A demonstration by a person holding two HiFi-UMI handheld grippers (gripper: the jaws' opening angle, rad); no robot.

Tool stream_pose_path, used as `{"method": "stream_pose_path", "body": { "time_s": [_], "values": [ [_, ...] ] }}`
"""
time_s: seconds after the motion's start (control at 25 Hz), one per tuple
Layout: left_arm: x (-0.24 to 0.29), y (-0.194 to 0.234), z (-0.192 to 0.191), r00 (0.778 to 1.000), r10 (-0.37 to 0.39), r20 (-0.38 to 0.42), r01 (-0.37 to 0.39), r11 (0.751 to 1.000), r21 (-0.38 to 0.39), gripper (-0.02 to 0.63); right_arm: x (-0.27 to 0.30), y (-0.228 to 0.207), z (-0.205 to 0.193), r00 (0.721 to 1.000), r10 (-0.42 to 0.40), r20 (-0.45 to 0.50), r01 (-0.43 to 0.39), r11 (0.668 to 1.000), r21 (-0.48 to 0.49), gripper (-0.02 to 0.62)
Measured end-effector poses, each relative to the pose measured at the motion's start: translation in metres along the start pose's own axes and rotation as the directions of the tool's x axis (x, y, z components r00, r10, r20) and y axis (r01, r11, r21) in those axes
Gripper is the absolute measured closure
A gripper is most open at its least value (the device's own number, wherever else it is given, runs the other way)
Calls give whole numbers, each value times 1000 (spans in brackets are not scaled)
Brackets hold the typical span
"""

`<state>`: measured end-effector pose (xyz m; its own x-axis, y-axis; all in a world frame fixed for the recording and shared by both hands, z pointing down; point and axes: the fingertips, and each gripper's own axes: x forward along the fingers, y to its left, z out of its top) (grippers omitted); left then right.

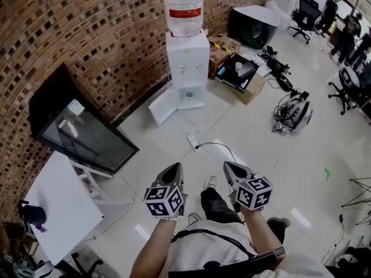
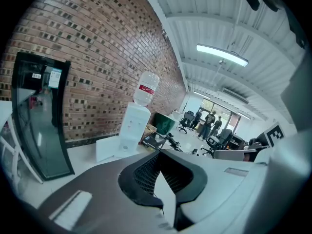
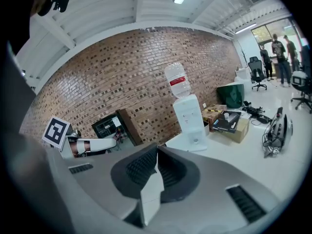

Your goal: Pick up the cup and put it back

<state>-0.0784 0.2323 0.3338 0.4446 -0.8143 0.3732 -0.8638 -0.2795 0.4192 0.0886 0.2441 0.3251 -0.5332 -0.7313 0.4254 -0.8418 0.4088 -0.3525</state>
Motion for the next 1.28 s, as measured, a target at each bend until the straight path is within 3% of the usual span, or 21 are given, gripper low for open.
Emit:
{"method": "stream_pose_path", "body": {
  "time_s": [0.36,0.44,0.68,1.0,1.28],
  "values": [
    [96,12,27,998,51,-27,-52,999,-14,614,72,-75,27,998,18,-54,-17,1000,8,566],
    [118,14,36,997,65,-31,-65,998,-16,614,90,-90,34,996,33,-78,-33,999,3,526],
    [171,21,53,994,99,-39,-100,995,-9,614,138,-131,43,989,54,-135,-57,998,-22,526],
    [219,47,49,989,129,-66,-133,990,-54,614,200,-159,34,978,59,-202,-67,997,-31,525],
    [284,95,40,988,117,-105,-127,988,-91,614,285,-180,22,968,52,-246,-64,997,-44,525]
  ]
}}
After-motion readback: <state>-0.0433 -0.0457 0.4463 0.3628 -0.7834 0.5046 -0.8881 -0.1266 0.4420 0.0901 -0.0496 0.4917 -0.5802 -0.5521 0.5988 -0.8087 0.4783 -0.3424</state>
